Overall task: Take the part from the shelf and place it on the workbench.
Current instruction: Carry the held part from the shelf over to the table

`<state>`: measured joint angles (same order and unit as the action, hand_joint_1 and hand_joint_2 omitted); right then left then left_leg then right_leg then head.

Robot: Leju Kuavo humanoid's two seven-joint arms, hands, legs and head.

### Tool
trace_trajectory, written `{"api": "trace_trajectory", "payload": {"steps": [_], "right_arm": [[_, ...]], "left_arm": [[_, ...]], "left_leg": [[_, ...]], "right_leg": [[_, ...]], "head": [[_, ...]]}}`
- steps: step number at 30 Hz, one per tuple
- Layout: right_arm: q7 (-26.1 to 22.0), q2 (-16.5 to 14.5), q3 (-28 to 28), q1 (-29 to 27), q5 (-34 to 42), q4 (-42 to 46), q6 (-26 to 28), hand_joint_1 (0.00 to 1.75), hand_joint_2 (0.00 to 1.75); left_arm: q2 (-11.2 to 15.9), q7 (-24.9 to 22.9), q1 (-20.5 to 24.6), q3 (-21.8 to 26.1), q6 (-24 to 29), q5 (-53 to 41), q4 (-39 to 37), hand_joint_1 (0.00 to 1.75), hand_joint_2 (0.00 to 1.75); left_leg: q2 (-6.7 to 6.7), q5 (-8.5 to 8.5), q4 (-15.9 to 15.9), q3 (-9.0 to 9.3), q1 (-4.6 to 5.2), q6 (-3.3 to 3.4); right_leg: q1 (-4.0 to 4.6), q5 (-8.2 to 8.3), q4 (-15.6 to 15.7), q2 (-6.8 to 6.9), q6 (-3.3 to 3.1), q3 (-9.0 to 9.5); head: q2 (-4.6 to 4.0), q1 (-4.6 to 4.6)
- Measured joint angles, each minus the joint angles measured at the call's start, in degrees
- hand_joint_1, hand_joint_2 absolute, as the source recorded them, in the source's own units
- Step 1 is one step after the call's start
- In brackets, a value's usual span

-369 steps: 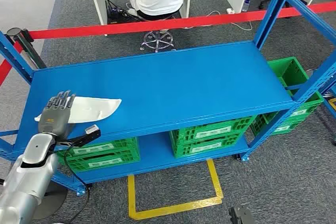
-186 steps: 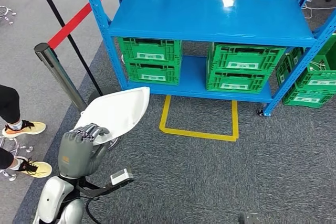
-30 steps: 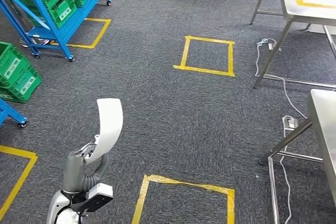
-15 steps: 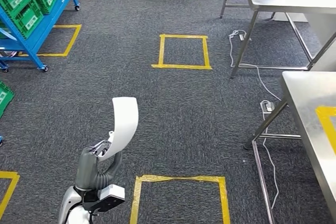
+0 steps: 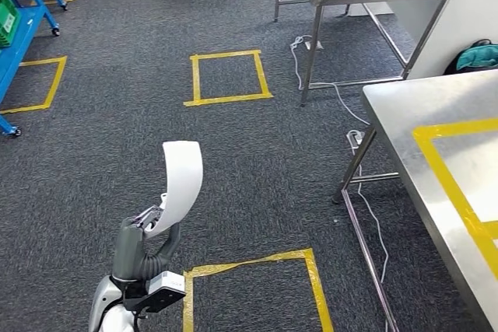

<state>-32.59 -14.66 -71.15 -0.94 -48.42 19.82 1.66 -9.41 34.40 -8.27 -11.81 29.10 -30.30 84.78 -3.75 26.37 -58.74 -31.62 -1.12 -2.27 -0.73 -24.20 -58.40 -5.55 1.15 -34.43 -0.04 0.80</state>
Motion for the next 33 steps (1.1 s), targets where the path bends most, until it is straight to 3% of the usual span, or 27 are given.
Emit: {"api": "trace_trajectory", "payload": {"steps": [1, 3, 4, 6, 8, 10, 11, 12, 13, 15, 17, 19, 21, 23, 25, 26, 27, 28, 30, 31, 33], "right_arm": [[0.0, 0.0, 0.0, 0.0, 0.0, 0.0, 0.1, 0.0, 0.0], [0.0, -0.1, -0.1, 0.1, -0.1, 0.0, 0.4, 0.0, 0.0], [-0.1, -0.1, -0.2, 0.0, -0.4, 0.0, 0.5, 0.0, 0.0], [-0.2, -0.2, -0.4, 0.0, -1.2, 0.0, 0.4, 0.0, 0.0], [-0.3, -0.1, -0.5, 0.1, -2.0, 0.0, -0.5, 0.0, 0.0], [-0.4, 0.3, -0.5, 0.3, -2.6, -0.1, -1.2, 0.0, 0.0], [-0.5, 0.5, -0.5, 0.3, -2.9, -0.1, -1.4, 0.0, 0.0], [-0.5, 0.7, -0.5, 0.3, -3.2, -0.2, -1.6, 0.0, 0.0], [-0.6, 0.9, -0.5, 0.3, -3.6, -0.2, -1.7, 0.0, 0.0], [-0.7, 1.2, -0.5, 0.4, -4.3, -0.4, -2.1, 0.0, 0.0], [-0.7, 1.4, -0.5, 0.8, -5.0, -0.8, -2.3, 0.0, 0.0], [-0.7, 1.6, -0.5, 0.9, -5.5, -1.1, -2.4, 0.0, 0.0], [-0.7, 1.8, -0.5, 0.9, -6.1, -1.3, -2.4, 0.0, 0.0], [-0.7, 2.1, -0.5, 1.2, -6.6, -1.5, -2.5, 0.0, 0.0], [-0.8, 2.3, -0.5, 1.4, -6.9, -1.7, -2.6, 0.0, 0.0], [-0.8, 2.4, -0.5, 1.4, -7.0, -1.8, -2.7, 0.0, 0.0], [-0.8, 2.4, -0.5, 1.4, -7.1, -1.9, -2.7, 0.0, 0.0], [-0.8, 2.5, -0.5, 1.3, -7.2, -2.0, -2.8, 0.0, 0.0], [-0.8, 2.5, -0.5, 1.4, -7.7, -2.2, -2.8, 0.0, 0.0], [-0.8, 2.5, -0.5, 1.5, -7.9, -2.3, -2.7, 0.0, 0.0], [-0.8, 2.6, -0.5, 1.5, -8.2, -2.5, -2.7, 0.0, 0.0]], "left_arm": [[0.0, 0.0, 0.0, 0.0, 0.0, 0.0, 0.0, 1.73, 1.75], [0.0, 0.0, 0.0, 0.0, 0.1, 0.1, 0.0, 1.73, 1.75], [0.1, 0.0, 0.1, -0.1, 0.1, 0.2, 0.0, 1.73, 1.75], [0.2, 0.0, 0.2, -0.2, 0.2, 0.4, 0.0, 1.73, 1.75], [0.3, 0.2, 0.3, -0.3, -0.3, 0.5, 0.0, 1.73, 1.75], [0.6, 0.7, 0.5, -0.3, -1.2, 1.0, 0.0, 1.73, 1.75], [0.7, 1.0, 0.7, -0.3, -1.9, 1.3, 0.0, 1.73, 1.75], [0.8, 1.3, 1.0, -0.3, -2.7, 1.7, 0.0, 1.73, 1.75], [0.8, 1.6, 1.3, -0.3, -3.8, 2.1, 0.0, 1.73, 1.75], [1.0, 2.3, 2.0, -0.3, -6.2, 3.2, 0.0, 1.73, 1.75], [1.1, 2.7, 2.7, -0.3, -8.4, 4.1, 0.0, 1.73, 1.75], [1.2, 2.9, 3.6, -0.2, -9.9, 4.5, -0.1, 1.73, 1.75], [1.3, 2.8, 4.5, -0.1, -10.9, 4.6, -0.3, 1.73, 1.75], [1.5, 2.6, 5.3, 0.1, -11.7, 4.5, -0.7, 1.73, 1.75], [1.7, 2.2, 5.8, 0.4, -12.1, 4.5, -1.4, 1.73, 1.75], [1.8, 2.2, 5.9, 0.5, -12.1, 4.5, -1.7, 1.73, 1.75], [1.9, 2.1, 6.1, 0.7, -12.1, 4.5, -2.0, 1.73, 1.75], [2.0, 2.1, 6.3, 0.8, -12.2, 4.5, -2.2, 1.73, 1.75], [2.1, 2.0, 6.7, 1.2, -12.2, 4.5, -2.5, 1.73, 1.75], [2.1, 2.0, 6.8, 1.4, -12.2, 4.5, -2.7, 1.73, 1.75], [2.2, 1.9, 7.0, 1.8, -12.3, 4.5, -2.9, 1.73, 1.75]], "left_leg": [[-0.81, 0.01, 0.8, 0.37, -0.11, -0.07], [-0.89, 0.14, 1.2, 0.45, -0.05, 0.09], [-0.41, 0.06, 1.6, 0.48, 0.04, 0.64], [1.2, -0.15, 2.2, 0.42, 0.32, 2.08], [2.93, -0.3, 2.3, 0.37, 0.68, 2.92], [4.49, -0.29, 2.3, 0.32, 0.99, 3.07], [5.22, -0.27, 2.2, 0.32, 1.08, 3.09], [5.89, -0.25, 2.2, 0.35, 1.13, 3.08], [6.5, -0.2, 2.2, 0.41, 1.16, 3.04], [7.51, 0.01, 2.1, 0.57, 1.37, 2.77], [8.4, 0.08, 2.0, 0.68, 1.64, 2.27], [9.13, 0.09, 2.1, 0.7, 1.58, 1.66], [7.71, 1.33, 0.7, 0.16, 1.37, 1.01], [5.24, 4.74, -5.2, -2.47, 1.19, 0.57], [4.36, 7.79, -12.8, -6.22, 1.1, 0.44], [4.27, 7.88, -14.6, -7.22, 1.08, 0.44], [4.18, 6.77, -14.1, -7.16, 1.05, 0.47], [3.95, 4.77, -11.5, -5.99, 0.96, 0.51], [2.03, 0.89, -3.3, -2.19, 0.54, 0.45], [1.06, 0.0, -0.3, -0.83, 0.38, 0.47], [0.32, -0.03, 1.8, 0.0, 0.44, 0.86]], "right_leg": [[0.06, 0.02, -0.1, -0.18, 0.14, -0.07], [0.08, 0.09, -0.2, -0.49, 0.36, -0.35], [-0.1, 0.26, -0.1, -0.77, 0.8, -0.8], [-0.24, -0.88, -2.0, 1.02, 1.68, -2.52], [-0.1, -4.76, -8.6, 4.1, 2.04, -5.7], [-0.07, -7.94, -15.6, 5.01, 2.11, -8.67], [-0.04, -8.02, -16.6, 5.12, 2.08, -8.81], [-0.01, -7.08, -15.2, 5.25, 2.01, -7.73], [0.04, -5.42, -11.6, 5.77, 1.9, -5.54], [0.26, -2.73, -3.6, 8.23, 1.58, -0.81], [0.54, -1.87, -0.4, 9.43, 1.15, 1.01], [0.6, -1.51, -0.4, 8.2, 0.53, 0.78], [0.34, -1.16, -0.1, 7.09, -0.18, 0.67], [0.12, -0.9, 0.0, 5.87, -0.66, 0.54], [0.09, -0.78, 0.0, 4.37, -0.83, 0.34], [0.08, -0.73, 0.0, 3.6, -0.84, 0.28], [0.05, -0.67, 0.0, 2.8, -0.77, 0.27], [-0.02, -0.6, 0.0, 2.04, -0.66, 0.29], [-0.08, -0.47, -0.1, 0.5, -0.22, 0.16], [-0.08, -0.37, -0.2, -0.18, 0.1, -0.06], [-0.15, -0.04, -0.1, -1.22, 0.85, -0.54]], "head": [[0.0, 0.01], [0.0, 0.05], [0.0, 0.05], [0.0, 0.39], [0.0, 0.68], [0.0, 0.68], [0.0, 0.69], [0.0, 0.69], [0.0, 0.69], [0.0, 0.67], [0.0, 0.55], [0.0, 0.46], [0.0, 0.39], [0.0, 0.27], [0.0, 0.24], [0.0, 0.23], [0.0, 0.24], [0.0, 0.24], [0.0, 0.24], [0.0, 0.25], [0.0, 0.26]]}}
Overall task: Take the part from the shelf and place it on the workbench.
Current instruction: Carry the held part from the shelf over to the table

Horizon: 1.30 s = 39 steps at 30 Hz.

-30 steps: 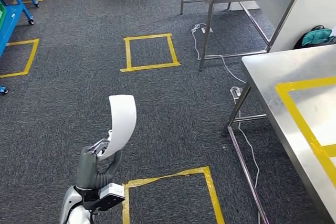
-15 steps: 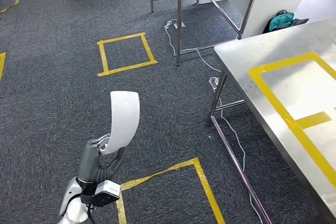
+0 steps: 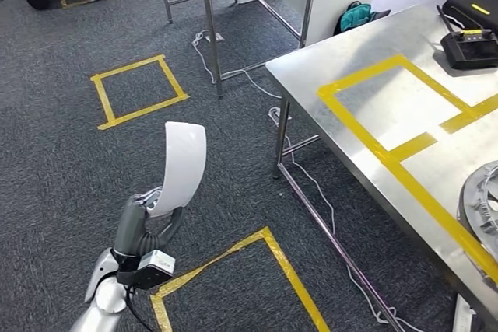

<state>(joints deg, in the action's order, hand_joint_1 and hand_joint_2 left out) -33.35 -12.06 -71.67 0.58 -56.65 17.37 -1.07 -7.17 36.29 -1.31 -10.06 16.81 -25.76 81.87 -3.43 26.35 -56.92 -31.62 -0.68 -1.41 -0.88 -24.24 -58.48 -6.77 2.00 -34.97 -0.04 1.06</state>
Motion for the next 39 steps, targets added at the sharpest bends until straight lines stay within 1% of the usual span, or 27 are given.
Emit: {"api": "trace_trajectory", "payload": {"steps": [1, 3, 4, 6, 7, 8, 9, 10, 12, 14, 15, 17, 19, 21, 22, 23, 24, 25, 27, 28, 30, 32, 33, 34, 36, 38, 39], "right_arm": [[0.0, 0.0, 0.0, -0.2, -0.1, -0.1, 0.0, 0.0, 0.0], [0.0, 0.0, 0.0, -0.5, -0.1, -0.3, 0.2, 0.0, 0.0], [0.0, 0.0, 0.0, -0.4, -0.1, -0.3, 0.5, 0.0, 0.0], [-0.1, -0.2, 0.0, 0.0, -0.2, -0.5, 1.7, 0.0, 0.0], [-0.2, -0.3, 0.0, 0.2, -0.3, -0.7, 2.3, 0.0, 0.0], [-0.2, -0.5, 0.0, 0.3, -0.4, -0.8, 2.8, 0.0, 0.0], [-0.2, -0.7, 0.0, 0.3, -0.5, -0.9, 3.1, 0.0, 0.0], [-0.2, -0.8, 0.0, 0.3, -0.5, -0.9, 3.4, 0.0, 0.0], [-0.3, -0.9, 0.0, 0.4, -0.6, -1.1, 3.5, 0.0, 0.0], [-0.3, -1.0, 0.1, 0.7, -1.0, -1.3, 3.5, 0.0, 0.0], [-0.2, -1.1, 0.1, 0.8, -1.4, -1.4, 3.6, 0.0, 0.0], [-0.1, -1.2, 0.3, 1.0, -2.2, -1.7, 3.8, 0.0, 0.0], [-0.2, -1.4, 0.6, 1.3, -2.7, -1.9, 4.2, 0.0, 0.0], [-0.7, -1.4, 1.0, 1.7, -3.3, -2.1, 4.1, 0.0, 0.0], [-0.9, -1.4, 1.3, 1.8, -3.6, -2.2, 3.9, 0.0, 0.0], [-1.0, -1.5, 1.5, 1.9, -3.8, -2.4, 3.7, 0.0, 0.0], [-1.1, -1.5, 1.6, 1.8, -4.0, -2.5, 3.5, 0.0, 0.0], [-1.1, -1.5, 1.8, 1.8, -4.1, -2.7, 3.4, 0.0, 0.0], [-1.1, -1.7, 2.0, 1.8, -4.1, -2.8, 3.4, 0.0, 0.0], [-1.1, -1.8, 2.0, 1.9, -4.1, -2.8, 3.4, 0.0, 0.0], [-1.2, -1.9, 2.1, 1.9, -4.0, -2.9, 3.1, 0.0, 0.0], [-1.4, -1.6, 2.1, 1.4, -3.7, -2.9, 1.7, 0.0, 0.0], [-1.5, -1.4, 2.1, 1.0, -3.4, -2.9, 0.8, 0.0, 0.0], [-1.5, -1.1, 2.0, 0.8, -3.2, -2.8, -0.1, 0.0, 0.0], [-1.6, -0.5, 2.0, 0.6, -2.9, -2.8, -1.5, 0.0, 0.0], [-1.5, -0.1, 2.0, 0.5, -2.7, -2.6, -2.1, 0.0, 0.0], [-1.5, 0.0, 2.0, 0.4, -2.7, -2.6, -2.2, 0.0, 0.0]], "left_arm": [[0.0, 0.0, 0.1, 0.1, 0.0, 0.0, -0.1, 1.73, 1.75], [0.1, -0.1, 0.2, 0.4, -0.2, 0.0, -0.2, 1.73, 1.75], [0.1, -0.1, 0.3, 0.5, -0.3, 0.0, -0.2, 1.73, 1.75], [0.2, -0.1, 0.1, 1.0, -0.5, 0.3, -0.3, 1.73, 1.75], [0.3, -0.2, 0.0, 1.3, -0.6, 0.4, -0.3, 1.73, 1.75], [0.4, -0.2, -0.1, 1.7, -0.7, 0.5, -0.3, 1.73, 1.75], [0.5, -0.2, -0.2, 2.0, -0.8, 0.6, -0.4, 1.73, 1.75], [0.6, -0.3, -0.2, 2.2, -0.8, 0.7, -0.4, 1.73, 1.75], [0.8, -0.3, -0.2, 2.6, -0.9, 0.8, -0.4, 1.73, 1.75], [0.9, -0.3, -0.2, 3.0, -0.8, 1.0, -0.4, 1.73, 1.75], [0.9, -0.3, -0.3, 3.4, -0.8, 1.3, -0.4, 1.73, 1.75], [1.1, -0.1, -0.4, 4.6, -0.9, 2.1, -0.4, 1.73, 1.75], [1.5, 0.3, -0.5, 6.2, -1.5, 2.9, -0.3, 1.73, 1.75], [2.0, 0.6, -0.8, 7.9, -2.3, 3.2, -0.3, 1.73, 1.75], [2.1, 0.7, -1.0, 8.7, -2.6, 3.2, -0.3, 1.73, 1.75], [2.1, 0.8, -1.2, 9.4, -2.7, 3.2, -0.3, 1.73, 1.75], [2.1, 0.8, -1.4, 10.0, -2.8, 3.1, -0.3, 1.73, 1.75], [2.1, 0.9, -1.5, 10.5, -2.8, 3.1, -0.3, 1.73, 1.75], [2.2, 0.9, -1.6, 11.3, -2.9, 2.9, -0.3, 1.73, 1.75], [2.2, 1.0, -1.5, 11.5, -3.0, 2.7, -0.3, 1.73, 1.75], [2.0, 1.0, -1.5, 11.7, -3.6, 1.7, -0.4, 1.73, 1.75], [1.5, 0.6, -1.1, 11.4, -4.2, 0.1, -0.4, 1.73, 1.75], [1.1, 0.3, -0.7, 11.0, -4.2, -0.8, -0.4, 1.73, 1.75], [0.6, -0.1, -0.3, 10.4, -4.0, -1.6, -0.4, 1.73, 1.75], [-0.3, -0.9, 0.4, 9.1, -3.7, -2.6, -0.6, 1.73, 1.75], [-0.7, -1.4, 0.7, 8.1, -3.5, -3.1, -0.9, 1.73, 1.75], [-0.9, -1.6, 0.9, 7.7, -3.4, -3.1, -1.2, 1.73, 1.75]], "left_leg": [[0.37, -0.11, 0.0, -0.09, 0.07, 0.42], [1.36, -0.4, 0.3, -0.07, 0.11, 1.32], [1.96, -0.5, 0.4, -0.05, 0.11, 1.69], [3.28, -0.45, 0.5, -0.05, 0.35, 2.11], [4.01, -0.41, 0.5, -0.05, 0.47, 2.17], [4.72, -0.37, 0.4, -0.03, 0.55, 2.21], [5.39, -0.32, 0.4, 0.02, 0.61, 2.23], [5.93, -0.24, 0.4, 0.11, 0.63, 2.22], [6.88, 0.02, 0.4, 0.4, 0.77, 1.95], [7.67, 0.22, 0.3, 0.59, 1.05, 1.47], [8.06, 0.25, 0.3, 0.63, 1.15, 1.2], [8.76, 0.38, 0.3, 0.75, 1.0, 0.59], [7.28, 2.06, -1.8, -0.07, 0.78, -0.11], [4.78, 5.59, -8.6, -3.25, 0.63, -0.61], [4.18, 7.19, -12.7, -5.32, 0.58, -0.76], [3.95, 7.89, -15.6, -6.92, 0.55, -0.85], [3.86, 7.47, -16.6, -7.65, 0.51, -0.91], [3.78, 5.92, -15.2, -7.24, 0.42, -0.94], [2.86, 1.61, -7.7, -3.92, 0.02, -1.14], [2.11, 0.25, -3.9, -2.19, -0.21, -1.13], [1.03, -0.5, -0.3, -0.65, -0.34, -0.71], [1.23, -0.64, 0.0, -0.72, -0.15, 0.28], [1.4, -0.81, 0.1, -0.74, -0.14, 0.77], [1.59, -0.95, 0.3, -0.74, -0.14, 1.23], [2.19, -1.03, 0.4, -0.76, -0.01, 1.87], [2.99, -0.98, 0.3, -0.78, 0.24, 2.12], [3.32, -0.97, 0.3, -0.77, 0.33, 2.15]], "right_leg": [[-0.15, 0.2, 0.2, -0.41, 0.39, -0.29], [-0.15, -0.55, -0.7, 1.28, 0.9, -1.1], [-0.05, -1.94, -2.9, 2.89, 1.07, -2.22], [0.13, -5.93, -10.3, 5.76, 1.24, -5.58], [0.14, -7.57, -14.2, 6.18, 1.29, -7.35], [0.15, -8.21, -16.6, 6.32, 1.29, -8.34], [0.16, -7.86, -16.9, 6.4, 1.26, -8.3], [0.18, -6.43, -14.6, 6.6, 1.17, -6.93], [0.41, -2.97, -6.1, 8.43, 0.86, -2.13], [0.73, -1.41, -0.8, 9.98, 0.37, 0.91], [0.91, -1.44, -0.3, 10.07, 0.09, 1.13], [0.85, -1.13, -0.2, 8.78, -0.57, 0.96], [0.54, -0.78, 0.2, 7.57, -1.28, 1.0], [0.28, -0.6, 0.3, 6.39, -1.7, 0.99], [0.24, -0.58, 0.3, 5.78, -1.79, 0.94], [0.22, -0.57, 0.3, 5.17, -1.84, 0.92], [0.19, -0.56, 0.3, 4.58, -1.82, 0.92], [0.13, -0.53, 0.3, 3.97, -1.77, 0.94], [0.0, -0.46, 0.2, 2.88, -1.41, 0.93], [0.03, -0.48, 0.0, 2.37, -1.11, 0.76], [0.08, -0.36, -0.1, 1.61, -0.33, 0.32], [-0.12, -0.1, 0.2, 1.32, 0.44, -0.02], [-0.19, -0.34, 0.0, 1.92, 0.75, -0.26], [-0.17, -1.24, -1.2, 2.94, 1.0, -0.89], [-0.05, -4.91, -7.6, 5.3, 1.29, -3.83], [-0.01, -8.18, -15.2, 6.12, 1.44, -7.29], [0.02, -8.4, -16.7, 6.21, 1.43, -7.91]], "head": [[0.0, 0.0], [0.0, 0.21], [0.0, 0.37], [0.0, 0.68], [0.0, 0.66], [0.0, 0.66], [0.0, 0.67], [0.0, 0.67], [0.0, 0.68], [0.0, 0.58], [0.0, 0.53], [0.0, 0.51], [0.0, 0.35], [0.0, 0.08], [0.0, 0.01], [0.0, -0.02], [0.0, -0.02], [0.0, -0.03], [0.0, -0.04], [0.0, -0.1], [0.0, -0.18], [0.0, -0.23], [0.0, -0.2], [0.0, -0.04], [0.0, 0.22], [0.0, 0.25], [0.0, 0.25]]}}
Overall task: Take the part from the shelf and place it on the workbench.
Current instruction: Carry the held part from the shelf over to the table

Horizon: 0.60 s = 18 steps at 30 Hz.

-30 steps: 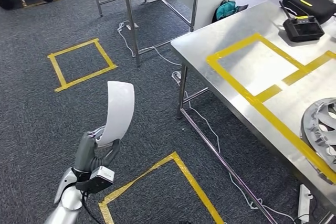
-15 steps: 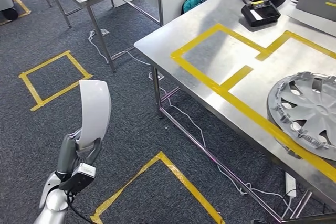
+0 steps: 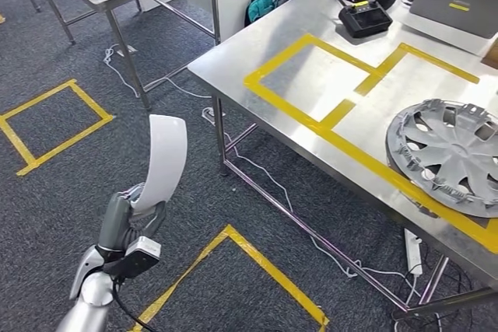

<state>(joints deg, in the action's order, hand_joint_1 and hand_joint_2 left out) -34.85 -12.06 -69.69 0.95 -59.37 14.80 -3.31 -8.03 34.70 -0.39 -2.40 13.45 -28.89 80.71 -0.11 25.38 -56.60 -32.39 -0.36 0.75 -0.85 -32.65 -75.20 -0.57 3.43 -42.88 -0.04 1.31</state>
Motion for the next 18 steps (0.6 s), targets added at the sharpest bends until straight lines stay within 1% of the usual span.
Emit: {"api": "trace_trajectory", "payload": {"steps": [1, 2, 3, 4, 5, 6, 9, 10, 15, 18], "right_arm": [[0.0, 0.1, 0.0, -0.2, 0.0, 0.1, -0.1, 0.0, 0.0], [0.1, 0.1, -0.1, -0.3, 0.0, 0.2, -0.2, 0.0, 0.0], [0.1, 0.2, -0.1, -0.3, -0.1, 0.3, -0.2, 0.0, 0.0], [0.2, 0.2, -0.2, -0.2, -0.1, 0.4, -0.3, 0.0, 0.0], [0.2, 0.2, -0.3, -0.2, -0.2, 0.5, -0.3, 0.0, 0.0], [0.2, 0.2, -0.3, -0.1, -0.2, 0.5, -0.3, 0.0, 0.0], [0.3, 0.2, -0.5, -0.1, -0.5, 0.5, -0.2, 0.0, 0.0], [0.3, 0.2, -0.5, -0.1, -0.6, 0.6, -0.2, 0.0, 0.0], [0.3, 0.3, -0.8, -0.1, -1.1, 0.8, -0.2, 0.0, 0.0], [0.3, 0.3, -1.0, -0.1, -1.3, 0.9, -0.2, 0.0, 0.0]], "left_arm": [[-0.1, -0.2, 0.2, -0.4, 0.2, 0.0, -0.2, 1.73, 1.75], [-0.2, -0.5, 0.5, -0.8, 0.3, 0.0, -0.4, 1.73, 1.75], [-0.2, -0.7, 0.8, -1.2, 0.4, 0.1, -0.5, 1.73, 1.75], [-0.3, -0.9, 1.0, -1.5, 0.5, 0.2, -0.6, 1.73, 1.75], [-0.3, -1.1, 1.3, -1.7, 0.6, 0.4, -0.7, 1.73, 1.75], [-0.3, -1.3, 1.4, -1.9, 0.6, 0.5, -0.8, 1.73, 1.75], [-0.3, -1.8, 1.9, -2.2, 0.7, 1.2, -1.2, 1.73, 1.75], [-0.4, -2.0, 2.2, -2.3, 0.7, 1.4, -1.4, 1.73, 1.75], [-0.4, -2.5, 3.3, -2.3, 1.4, 2.5, -2.2, 1.73, 1.75], [-0.4, -2.6, 3.6, -2.3, 1.9, 3.0, -2.7, 1.73, 1.75]], "left_leg": [[0.22, 0.01, 0.0, 0.02, 0.05, 0.01], [0.38, 0.03, 0.0, 0.06, 0.07, 0.01], [0.5, 0.05, 0.0, 0.11, 0.08, -0.05], [0.58, 0.11, -0.1, 0.13, 0.19, -0.2], [0.65, 0.12, -0.1, 0.11, 0.29, -0.4], [0.68, 0.16, -0.2, 0.06, 0.41, -0.37], [0.7, -0.06, -0.2, -0.01, 0.56, 0.36], [0.7, -0.21, 0.0, 0.01, 0.53, 0.34], [0.71, -0.62, 0.6, 0.02, 0.36, -0.92], [0.71, -0.73, 0.7, -0.02, 0.32, -1.25]], "right_leg": [[0.05, 0.93, 1.0, 0.02, -0.09, 0.64], [0.11, 2.68, 4.3, 0.09, -0.24, 2.49], [0.17, 4.5, 8.8, 0.29, -0.43, 4.97], [0.28, 5.9, 12.8, 0.47, -0.63, 7.24], [0.38, 6.74, 15.6, 0.61, -0.82, 8.83], [0.4, 7.06, 16.9, 0.68, -0.8, 9.55], [0.41, 7.41, 17.1, 0.44, -0.57, 9.54], [0.47, 7.41, 17.1, 0.36, -0.67, 9.48], [0.68, 7.46, 17.1, 0.28, -1.34, 9.17], [0.74, 7.5, 17.0, 0.28, -1.56, 9.11]], "head": [[0.0, 0.0], [0.0, 0.0], [0.0, 0.01], [0.0, -0.01], [0.0, -0.04], [0.0, -0.07], [0.0, -0.12], [0.0, -0.12], [0.0, -0.1], [0.0, -0.1]]}}
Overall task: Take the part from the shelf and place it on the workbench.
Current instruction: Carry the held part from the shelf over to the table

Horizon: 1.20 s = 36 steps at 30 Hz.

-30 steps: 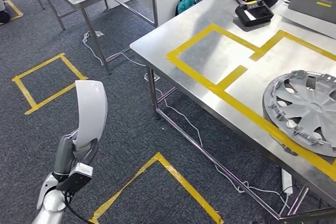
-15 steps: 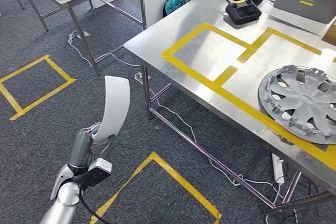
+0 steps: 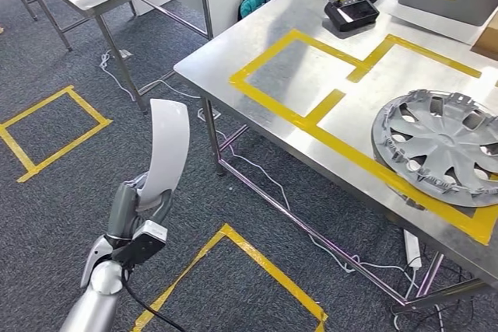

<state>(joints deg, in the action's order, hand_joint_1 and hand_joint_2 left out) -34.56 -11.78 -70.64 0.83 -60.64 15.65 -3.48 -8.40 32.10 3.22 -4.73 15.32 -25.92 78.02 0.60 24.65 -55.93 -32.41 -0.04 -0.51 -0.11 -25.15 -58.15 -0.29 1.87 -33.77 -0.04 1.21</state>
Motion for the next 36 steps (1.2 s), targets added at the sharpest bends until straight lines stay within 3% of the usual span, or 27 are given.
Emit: {"api": "trace_trajectory", "payload": {"steps": [6, 10, 11, 12, 14, 16, 17, 20, 22, 24, 26, 28, 30, 31, 32, 33, 35, 36], "right_arm": [[0.0, 0.0, -0.1, 0.0, -0.1, 0.1, 0.0, 0.0, 0.0], [0.0, 0.0, -0.3, 0.0, -0.3, 0.1, 0.0, 0.0, 0.0], [-0.1, 0.0, -0.4, 0.1, -0.3, 0.1, 0.0, 0.0, 0.0], [-0.1, 0.0, -0.4, 0.1, -0.4, 0.1, 0.0, 0.0, 0.0], [-0.1, 0.0, -0.6, 0.0, -0.5, 0.1, 0.0, 0.0, 0.0], [-0.1, 0.0, -0.8, -0.1, -0.5, 0.1, 0.0, 0.0, 0.0], [-0.1, 0.0, -0.9, -0.1, -0.5, 0.1, 0.0, 0.0, 0.0], [-0.1, 0.0, -1.0, 0.0, -0.6, 0.2, 0.0, 0.0, 0.0], [0.0, -0.2, -1.1, 0.1, -0.6, 0.2, 0.0, 0.0, 0.0], [0.0, -0.2, -1.1, 0.1, -0.7, 0.3, 0.0, 0.0, 0.0], [-0.1, -0.2, -1.2, 0.0, -0.7, 0.4, 0.0, 0.0, 0.0], [-0.1, -0.2, -1.3, 0.0, -0.7, 0.4, 0.0, 0.0, 0.0], [-0.1, -0.2, -1.4, 0.0, -0.7, 0.4, 0.0, 0.0, 0.0], [-0.1, -0.2, -1.4, 0.0, -0.7, 0.4, 0.0, 0.0, 0.0], [-0.1, -0.2, -1.4, 0.0, -0.7, 0.4, 0.0, 0.0, 0.0], [-0.1, -0.2, -1.4, 0.0, -0.7, 0.4, 0.0, 0.0, 0.0], [-0.1, -0.2, -1.5, 0.0, -0.8, 0.4, 0.0, 0.0, 0.0], [-0.1, -0.2, -1.5, 0.0, -0.8, 0.4, 0.0, 0.0, 0.0]], "left_arm": [[0.0, -0.3, 0.4, 0.0, 0.3, 0.4, -0.9, 1.73, 1.75], [-0.1, -0.4, 0.7, 0.0, 0.8, 0.6, -1.2, 1.73, 1.75], [-0.1, -0.4, 0.9, 0.0, 0.9, 0.7, -1.2, 1.73, 1.75], [-0.2, -0.4, 1.0, 0.1, 0.9, 0.7, -1.3, 1.73, 1.75], [-0.3, -0.4, 1.2, 0.1, 1.1, 0.7, -1.5, 1.73, 1.75], [-0.3, -0.4, 1.1, 0.1, 1.1, 0.7, -1.8, 1.73, 1.75], [-0.3, -0.4, 1.1, 0.1, 1.2, 0.7, -2.0, 1.73, 1.75], [-0.3, -0.5, 1.1, 0.2, 1.4, 0.8, -2.2, 1.73, 1.75], [-0.3, -0.5, 1.2, 0.2, 1.6, 0.9, -2.3, 1.73, 1.75], [-0.3, -0.5, 1.3, 0.2, 1.7, 0.9, -2.3, 1.73, 1.75], [-0.4, -0.5, 1.4, 0.2, 1.8, 1.1, -2.3, 1.73, 1.75], [-0.4, -0.5, 1.6, 0.2, 1.8, 1.2, -2.3, 1.73, 1.75], [-0.4, -0.5, 1.6, 0.2, 1.8, 1.2, -2.4, 1.73, 1.75], [-0.4, -0.5, 1.6, 0.2, 1.8, 1.2, -2.5, 1.73, 1.75], [-0.3, -0.5, 1.5, 0.2, 1.8, 1.3, -2.5, 1.73, 1.75], [-0.3, -0.5, 1.5, 0.3, 1.8, 1.3, -2.6, 1.73, 1.75], [-0.3, -0.5, 1.6, 0.3, 1.8, 1.4, -2.6, 1.73, 1.75], [-0.3, -0.5, 1.7, 0.3, 1.8, 1.4, -2.6, 1.73, 1.75]], "left_leg": [[0.0, -0.06, 0.0, -0.06, 0.05, -0.16], [0.08, -0.54, 1.1, 0.32, 0.11, 1.08], [0.16, -0.96, 1.9, 0.68, -0.11, 1.34], [0.25, -1.33, 2.6, 1.0, -0.35, 1.45], [0.36, -1.43, 2.9, 1.1, -0.6, 1.46], [0.37, -1.29, 2.8, 1.13, -0.87, 1.08], [0.36, -1.15, 2.6, 1.17, -1.14, 0.73], [0.33, -0.12, 1.4, 1.13, -2.19, -1.04], [0.3, 0.47, 0.6, 0.98, -2.34, -2.09], [0.27, 0.6, 0.6, 1.05, -2.39, -2.58], [0.23, 1.48, -0.5, 0.7, -2.52, -2.84], [0.16, 4.13, -6.2, -2.16, -2.25, -2.74], [0.08, 6.93, -14.5, -7.02, -1.86, -2.41], [0.03, 7.13, -17.0, -8.82, -1.72, -2.17], [-0.03, 6.13, -17.4, -9.59, -1.57, -1.83], [-0.08, 4.08, -15.5, -9.21, -1.4, -1.41], [-0.28, -0.48, -8.1, -6.25, -0.97, -0.54], [-0.38, -1.52, -4.8, -4.87, -0.79, -0.32]], "right_leg": [[-0.04, 0.12, 0.0, 0.0, -0.11, 0.0], [-0.4, 0.55, 0.9, 0.01, 0.91, 0.1], [-0.32, -0.03, 0.1, -0.02, 1.07, -0.38], [-0.3, -1.19, -1.9, -0.05, 1.19, -1.43], [-0.61, -4.6, -9.2, -0.07, 1.55, -5.0], [-1.08, -5.91, -14.3, -0.03, 2.13, -7.68], [-1.32, -4.97, -13.7, 0.0, 2.49, -7.52], [-2.04, -0.28, -3.4, 0.16, 3.88, -2.28], [-2.0, -0.09, -0.5, -0.17, 3.19, -0.5], [-1.73, -0.56, -1.1, -0.53, 1.45, -0.65], [-1.63, -0.9, -1.3, -0.7, 0.35, -0.46], [-1.6, -1.22, -1.2, -0.79, -0.49, -0.05], [-1.43, -1.63, -1.2, -0.84, -1.02, 0.28], [-1.33, -1.87, -1.2, -0.96, -1.18, 0.52], [-1.25, -2.13, -1.2, -1.12, -1.23, 0.84], [-1.2, -2.43, -1.2, -1.32, -1.18, 1.26], [-1.15, -3.12, -1.2, -1.64, -0.8, 2.06], [-1.07, -3.47, -1.2, -1.79, -0.49, 2.28]], "head": [[0.0, 0.02], [0.0, 0.01], [0.0, 0.03], [0.0, 0.12], [0.0, 0.27], [0.0, 0.32], [0.0, 0.33], [0.0, 0.48], [0.0, 0.47], [0.0, 0.3], [0.0, 0.09], [0.0, -0.18], [0.0, -0.3], [0.0, -0.33], [0.0, -0.34], [0.0, -0.34], [0.0, -0.38], [0.0, -0.4]]}}
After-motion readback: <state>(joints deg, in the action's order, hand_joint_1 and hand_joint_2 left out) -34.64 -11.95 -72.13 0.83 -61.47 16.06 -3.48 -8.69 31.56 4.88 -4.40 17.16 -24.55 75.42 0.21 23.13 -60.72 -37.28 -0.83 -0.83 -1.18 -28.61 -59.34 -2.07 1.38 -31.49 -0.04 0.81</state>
